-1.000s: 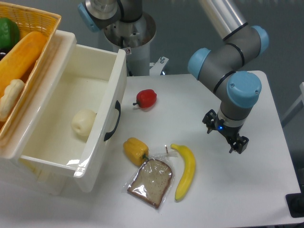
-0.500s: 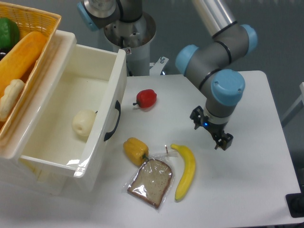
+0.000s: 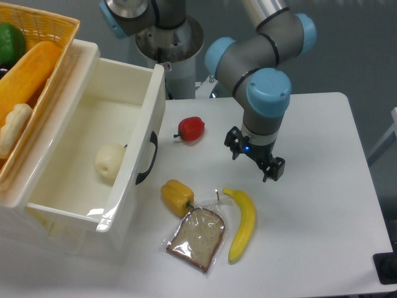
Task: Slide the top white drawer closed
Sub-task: 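Move the gripper toward the front of the open cream drawer, then lower the gripper against the drawer front beside its black handle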
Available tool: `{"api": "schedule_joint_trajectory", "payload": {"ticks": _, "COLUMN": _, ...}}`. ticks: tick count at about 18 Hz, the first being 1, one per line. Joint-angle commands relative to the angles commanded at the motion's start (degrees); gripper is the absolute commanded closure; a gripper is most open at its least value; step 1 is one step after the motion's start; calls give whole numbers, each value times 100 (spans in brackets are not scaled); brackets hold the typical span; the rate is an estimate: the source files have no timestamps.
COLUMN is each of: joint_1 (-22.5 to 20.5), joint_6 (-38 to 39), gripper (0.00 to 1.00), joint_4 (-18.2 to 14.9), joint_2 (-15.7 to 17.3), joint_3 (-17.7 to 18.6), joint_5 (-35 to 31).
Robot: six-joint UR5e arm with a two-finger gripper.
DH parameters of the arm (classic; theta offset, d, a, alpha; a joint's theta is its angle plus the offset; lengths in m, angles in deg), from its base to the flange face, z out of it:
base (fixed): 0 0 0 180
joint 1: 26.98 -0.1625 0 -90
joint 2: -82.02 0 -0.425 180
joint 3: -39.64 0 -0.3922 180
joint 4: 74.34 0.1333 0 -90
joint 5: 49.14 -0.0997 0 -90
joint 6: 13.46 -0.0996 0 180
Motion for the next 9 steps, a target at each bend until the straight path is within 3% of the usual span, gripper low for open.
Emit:
{"api": "schedule_joint_trajectory", "payload": {"ticks": 3, "joint_1": 17, "joint_6": 390, "gripper": 73, "joint_4": -61, "joint_2": 210, "joint_3": 140, "joint_5": 310}}
{"api": "schedule_joint_trajectory", "payload": {"ticks": 4, "joint_1": 44, "joint_6": 399, "gripper": 83, "joint_4": -123, "joint_2": 263, "joint_3": 166, "joint_5": 327}}
{"api": "schedule_joint_trajectory", "payload": {"ticks": 9, "joint_1": 272, "joint_6": 1153, "gripper": 98, "joint_4": -553, "joint_2": 308, "joint_3": 175, "joint_5": 756}}
